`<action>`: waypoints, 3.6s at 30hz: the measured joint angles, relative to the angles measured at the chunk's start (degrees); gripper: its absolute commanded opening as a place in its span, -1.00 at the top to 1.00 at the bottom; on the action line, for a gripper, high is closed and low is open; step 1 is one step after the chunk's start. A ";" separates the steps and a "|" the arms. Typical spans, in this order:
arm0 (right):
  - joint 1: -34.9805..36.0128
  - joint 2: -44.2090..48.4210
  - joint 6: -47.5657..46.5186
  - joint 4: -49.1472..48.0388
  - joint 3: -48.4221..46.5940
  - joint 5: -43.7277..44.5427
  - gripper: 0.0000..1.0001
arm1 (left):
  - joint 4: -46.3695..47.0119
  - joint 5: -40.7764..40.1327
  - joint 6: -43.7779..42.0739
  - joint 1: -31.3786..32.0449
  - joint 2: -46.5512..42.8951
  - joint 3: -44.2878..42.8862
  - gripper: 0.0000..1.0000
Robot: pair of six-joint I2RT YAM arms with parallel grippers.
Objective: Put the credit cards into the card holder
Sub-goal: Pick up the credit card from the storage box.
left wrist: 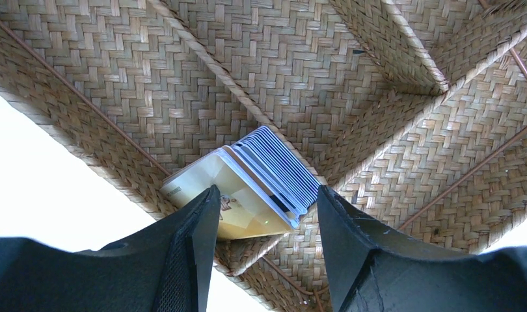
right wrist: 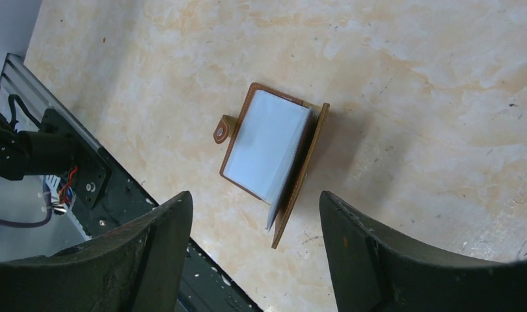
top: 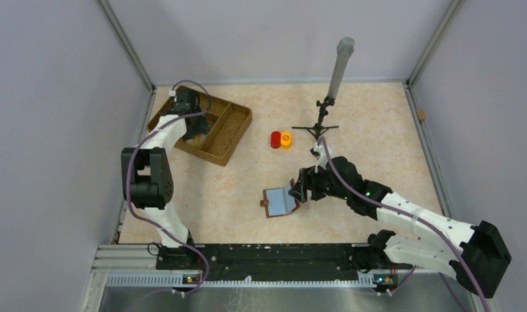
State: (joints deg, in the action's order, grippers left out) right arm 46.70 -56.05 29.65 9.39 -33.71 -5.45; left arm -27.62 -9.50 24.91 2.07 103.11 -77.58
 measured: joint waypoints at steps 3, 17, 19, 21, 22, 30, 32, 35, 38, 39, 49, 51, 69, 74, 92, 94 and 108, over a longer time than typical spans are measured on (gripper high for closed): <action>0.00 0.00 0.07 0.00 0.15 -0.04 -0.41 | -0.39 0.04 -0.50 0.20 0.55 -0.63 -0.21; 0.00 0.07 0.46 0.00 0.74 -0.24 -0.41 | 0.63 2.62 -3.23 2.25 0.55 -0.70 -0.06; 0.00 0.07 0.46 0.00 0.74 -0.26 -0.41 | 0.63 2.60 -3.54 2.47 0.55 -0.70 -0.02; 0.00 0.07 0.50 0.00 0.74 -0.26 -0.41 | 0.63 2.58 -3.87 2.56 0.55 -0.70 0.02; 0.00 0.07 0.50 0.00 0.74 -0.26 -0.41 | 0.63 2.56 -3.98 2.58 0.55 -0.70 0.04; 0.00 0.07 0.55 0.00 0.74 -0.26 -0.41 | 0.59 1.51 -4.48 3.39 0.50 -0.70 0.20; 0.00 0.07 0.57 0.00 0.74 -0.26 -0.41 | 0.55 0.96 -4.72 3.76 0.42 -0.70 0.23; 0.00 0.07 0.57 0.00 0.74 -0.26 -0.41 | 0.42 0.22 -5.14 4.33 0.22 -0.70 0.31; 0.00 0.07 0.59 0.00 0.74 -0.28 -0.41 | 0.35 -0.63 -5.35 4.85 0.09 -0.70 0.47; 0.00 0.07 0.59 0.00 0.74 -0.28 -0.41 | 0.22 -0.87 -5.35 4.98 -0.02 -0.70 0.48; 0.00 0.07 0.98 0.00 0.74 -0.28 -0.41 | -0.46 -2.75 -5.33 5.49 -0.74 -0.70 0.63; 0.00 0.07 0.98 0.00 0.74 -0.28 -0.41 | -0.66 -3.23 -5.31 5.51 -1.01 -0.68 0.63; 0.00 0.20 1.42 -0.07 0.92 -0.50 -0.41 | -2.49 -6.51 -3.82 5.51 -5.16 0.76 0.76; 0.00 0.92 1.64 0.09 1.60 -0.66 -0.41 | -2.97 -7.54 -3.52 5.53 -5.38 0.90 0.82; 0.00 3.17 1.97 0.57 1.60 -0.35 -0.41 | -4.11 -12.55 2.23 5.49 -13.11 4.98 1.00; 0.00 3.43 1.97 0.55 1.60 -0.22 -0.41 | -4.42 -12.90 2.54 5.49 -14.71 5.51 1.00; -1.40 3.76 -0.37 3.08 0.76 -0.13 -0.57 | -7.23 -0.13 -2.12 5.38 -37.81 11.13 1.00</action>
State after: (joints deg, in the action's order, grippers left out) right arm 45.30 -52.29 29.28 12.47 -32.95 -5.58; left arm -34.85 -9.63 22.79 7.44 65.30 -66.46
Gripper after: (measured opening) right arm 0.760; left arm 0.007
